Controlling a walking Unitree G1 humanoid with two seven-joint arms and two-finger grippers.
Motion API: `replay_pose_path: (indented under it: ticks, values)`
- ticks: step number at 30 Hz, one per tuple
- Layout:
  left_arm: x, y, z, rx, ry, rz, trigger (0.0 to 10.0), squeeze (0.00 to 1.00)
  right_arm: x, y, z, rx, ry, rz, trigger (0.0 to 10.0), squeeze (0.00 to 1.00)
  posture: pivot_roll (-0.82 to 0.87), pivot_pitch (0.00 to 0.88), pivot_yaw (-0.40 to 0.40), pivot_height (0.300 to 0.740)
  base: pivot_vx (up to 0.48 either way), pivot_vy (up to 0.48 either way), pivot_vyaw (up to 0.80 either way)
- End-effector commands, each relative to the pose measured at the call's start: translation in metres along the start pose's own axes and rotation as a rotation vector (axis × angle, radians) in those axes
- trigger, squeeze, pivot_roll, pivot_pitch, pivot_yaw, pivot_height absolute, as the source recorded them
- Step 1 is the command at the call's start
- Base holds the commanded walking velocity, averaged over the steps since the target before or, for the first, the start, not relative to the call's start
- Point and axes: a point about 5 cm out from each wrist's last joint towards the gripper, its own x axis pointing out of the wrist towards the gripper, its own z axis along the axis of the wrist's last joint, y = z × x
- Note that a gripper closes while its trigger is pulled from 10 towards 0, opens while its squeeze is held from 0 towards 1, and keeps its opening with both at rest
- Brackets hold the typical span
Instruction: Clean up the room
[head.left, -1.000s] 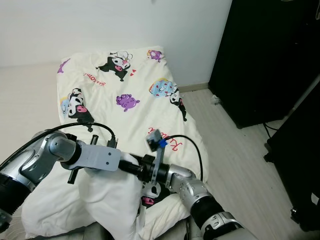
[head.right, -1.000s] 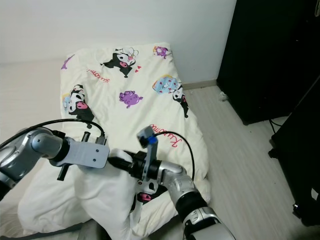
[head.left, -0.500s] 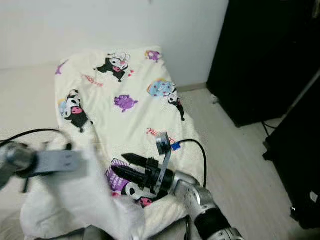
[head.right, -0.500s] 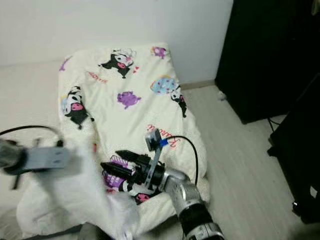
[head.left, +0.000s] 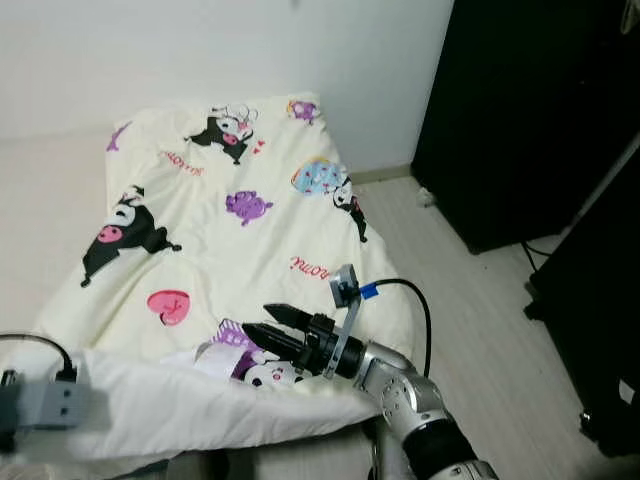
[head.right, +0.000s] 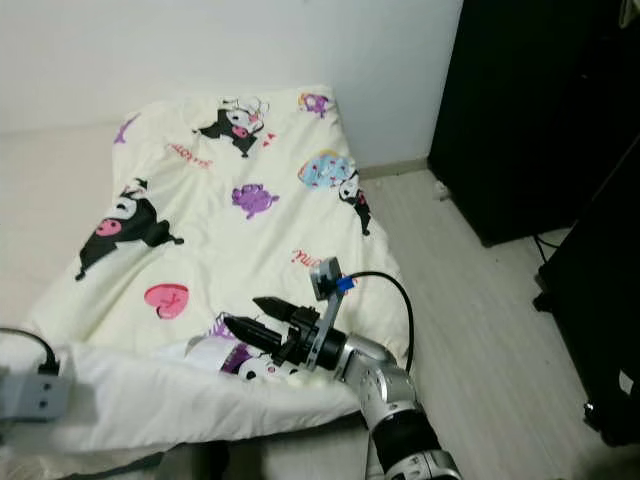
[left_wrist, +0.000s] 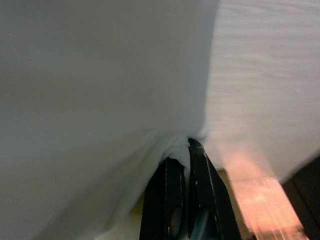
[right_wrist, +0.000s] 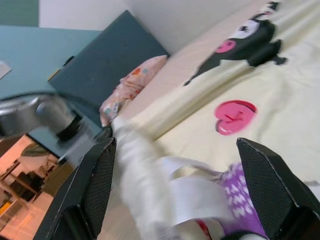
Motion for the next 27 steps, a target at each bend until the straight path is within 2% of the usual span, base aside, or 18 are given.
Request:
replay_pose_path:
  ticks: [1,2,3,4,5,7,10,14,16,19,20,21,23,24,25,26,27]
  values:
    - [0.001,-0.011,-0.016,-0.024,0.066,-0.082,0.0,0.0,0.0,0.001,-0.003,0.004,0.017,-0.006,10.0,0.08,-0.05,0.145,0.052,0.566,0.0,0.0,0.0]
    - [0.006,-0.017,-0.017,-0.017,0.07,-0.112,0.0,0.0,-0.001,0.001,-0.004,0.004,0.021,-0.011,10.0,0.08,-0.05,0.145,0.052,0.566,0.0,0.0,0.0]
    - [0.013,-0.025,-0.017,-0.01,0.074,-0.143,0.0,0.0,-0.002,0.001,-0.004,0.006,0.023,-0.02,10.0,0.01,-0.05,0.149,0.046,0.566,0.0,0.0,0.0]
    - [0.013,-0.025,-0.017,-0.01,0.074,-0.143,0.0,0.0,-0.002,0.001,-0.004,0.006,0.023,-0.02,10.0,0.01,-0.05,0.149,0.046,0.566,0.0,0.0,0.0]
    - [0.019,-0.032,-0.014,-0.005,0.065,-0.178,0.0,0.0,-0.003,0.0,-0.005,0.007,0.027,-0.029,10.0,0.0,-0.05,0.148,0.046,0.566,0.0,0.0,0.0]
    - [0.019,-0.032,-0.014,-0.005,0.065,-0.178,0.0,0.0,-0.003,0.0,-0.005,0.007,0.027,-0.029,10.0,0.0,-0.05,0.148,0.046,0.566,0.0,0.0,0.0]
    - [0.036,-0.046,-0.006,0.005,0.042,-0.233,0.0,0.0,-0.005,-0.002,-0.007,0.006,0.038,-0.046,10.0,0.0,-0.05,0.149,0.047,0.566,0.0,0.0,0.0]
    - [0.047,-0.051,0.001,0.016,0.033,-0.239,0.0,0.0,-0.005,-0.003,-0.007,0.005,0.042,-0.06,10.0,0.0,-0.05,0.149,0.046,0.566,0.0,0.0,0.0]
    - [0.062,-0.055,0.012,0.029,0.02,-0.231,3.6,0.0,-0.006,-0.004,-0.008,0.006,0.048,-0.072,10.0,0.0,-0.06,0.15,0.046,0.566,0.0,0.0,0.0]
    - [0.067,-0.056,0.017,0.035,0.017,-0.226,3.6,0.0,-0.006,-0.004,-0.009,0.006,0.05,-0.074,10.0,0.0,-0.06,0.15,0.046,0.566,0.0,0.0,0.0]
    - [0.074,-0.055,0.022,0.035,0.015,-0.199,10.0,0.0,-0.007,-0.004,-0.01,0.006,0.052,-0.08,10.0,0.0,-0.06,0.151,0.047,0.566,0.0,0.0,0.0]
    - [0.077,-0.055,0.025,0.036,0.015,-0.18,10.0,0.15,-0.008,-0.004,-0.011,0.007,0.054,-0.085,10.0,0.0,-0.06,0.151,0.047,0.566,0.0,0.0,0.0]
    - [0.077,-0.055,0.025,0.036,0.015,-0.18,10.0,0.15,-0.008,-0.004,-0.011,0.007,0.054,-0.085,10.0,0.0,-0.06,0.151,0.047,0.566,0.0,0.0,0.0]
    - [0.081,-0.05,0.029,0.032,0.01,-0.124,10.0,1.0,-0.009,-0.004,-0.011,0.008,0.055,-0.088,10.0,0.0,-0.07,0.151,0.048,0.566,0.0,0.0,0.0]
    - [0.083,-0.044,0.033,0.037,0.008,-0.063,10.0,1.0,-0.009,-0.004,-0.011,0.008,0.054,-0.09,10.0,0.0,-0.07,0.151,0.048,0.566,0.0,0.0,0.0]
    - [0.083,-0.044,0.033,0.037,0.008,-0.063,10.0,1.0,-0.009,-0.004,-0.011,0.008,0.054,-0.09,10.0,0.0,-0.07,0.151,0.048,0.566,0.0,0.0,0.0]
    - [0.084,-0.036,0.037,0.039,0.003,0.01,10.0,1.0,-0.01,-0.004,-0.011,0.009,0.054,-0.092,10.0,0.0,-0.07,0.149,0.048,0.566,0.0,0.0,0.0]
